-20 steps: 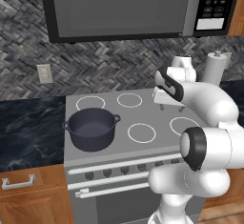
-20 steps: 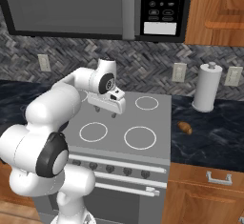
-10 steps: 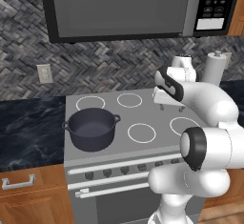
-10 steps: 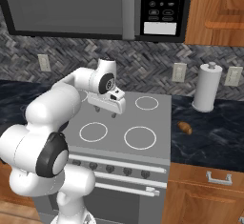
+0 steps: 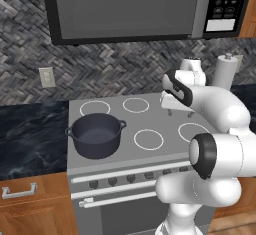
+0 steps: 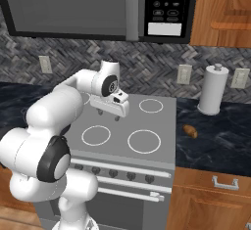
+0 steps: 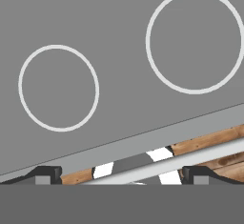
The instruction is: Turn on the burner for the pot on the stove. Wait thirty seconds for the pot to heat up. Then add the potato to the pot.
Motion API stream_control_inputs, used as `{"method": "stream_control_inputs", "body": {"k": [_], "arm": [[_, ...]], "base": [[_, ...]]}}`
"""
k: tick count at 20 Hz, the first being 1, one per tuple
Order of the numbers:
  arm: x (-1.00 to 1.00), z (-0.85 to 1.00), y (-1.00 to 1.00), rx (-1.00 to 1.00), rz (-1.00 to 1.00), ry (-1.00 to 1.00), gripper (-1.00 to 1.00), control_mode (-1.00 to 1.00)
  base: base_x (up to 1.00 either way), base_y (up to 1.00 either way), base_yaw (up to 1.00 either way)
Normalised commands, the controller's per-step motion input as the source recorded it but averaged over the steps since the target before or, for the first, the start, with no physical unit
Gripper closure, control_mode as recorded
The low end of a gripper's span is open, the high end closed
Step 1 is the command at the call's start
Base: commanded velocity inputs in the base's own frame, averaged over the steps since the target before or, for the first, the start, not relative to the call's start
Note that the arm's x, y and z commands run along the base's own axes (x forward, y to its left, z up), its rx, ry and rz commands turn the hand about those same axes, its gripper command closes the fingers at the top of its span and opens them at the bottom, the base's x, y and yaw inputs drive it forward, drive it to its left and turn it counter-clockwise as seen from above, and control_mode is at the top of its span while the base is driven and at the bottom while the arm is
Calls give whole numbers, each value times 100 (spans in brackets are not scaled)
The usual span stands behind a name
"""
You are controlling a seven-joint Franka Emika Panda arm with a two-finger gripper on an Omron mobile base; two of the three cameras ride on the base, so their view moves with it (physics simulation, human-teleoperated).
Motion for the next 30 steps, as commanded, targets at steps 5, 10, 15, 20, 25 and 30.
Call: {"method": "stream_control_inputs", "body": {"k": [5,10,15,20,25,30], "arm": [[0,0,0,0,0,0,-100,-100],[0,0,0,0,0,0,-100,-100],[0,0,0,0,0,0,-100,-100],[0,0,0,0,0,0,-100,-100],[0,0,0,0,0,0,-100,-100],[0,0,0,0,0,0,-100,-100]], "base": [[0,0,0],[0,0,0],[0,0,0],[0,0,0],[0,0,0],[0,0,0]]}}
